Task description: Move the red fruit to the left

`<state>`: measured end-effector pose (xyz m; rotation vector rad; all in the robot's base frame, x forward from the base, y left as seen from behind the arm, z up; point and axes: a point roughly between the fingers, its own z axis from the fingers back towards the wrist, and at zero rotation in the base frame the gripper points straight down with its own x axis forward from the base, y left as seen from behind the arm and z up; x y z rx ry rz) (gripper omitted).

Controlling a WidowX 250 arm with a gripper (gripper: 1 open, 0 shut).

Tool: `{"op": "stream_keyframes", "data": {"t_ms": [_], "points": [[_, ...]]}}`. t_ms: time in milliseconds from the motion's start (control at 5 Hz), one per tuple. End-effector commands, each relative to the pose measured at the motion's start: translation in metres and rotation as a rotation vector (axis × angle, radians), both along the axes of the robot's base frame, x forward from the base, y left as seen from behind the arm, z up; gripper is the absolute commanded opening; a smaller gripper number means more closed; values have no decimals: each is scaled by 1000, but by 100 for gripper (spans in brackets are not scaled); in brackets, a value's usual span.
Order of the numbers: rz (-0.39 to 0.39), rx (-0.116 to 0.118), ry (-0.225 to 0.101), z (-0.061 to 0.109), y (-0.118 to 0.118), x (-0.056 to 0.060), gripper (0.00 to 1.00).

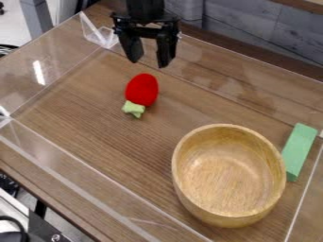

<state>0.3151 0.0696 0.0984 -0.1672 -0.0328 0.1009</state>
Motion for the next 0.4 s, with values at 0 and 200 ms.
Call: {"op": "stream_keyframes", "data": {"t_ms": [0,200], "points": [[-4,27,-68,17,-4,2,100],[-47,29,-74,22,0,-2,100]]}}
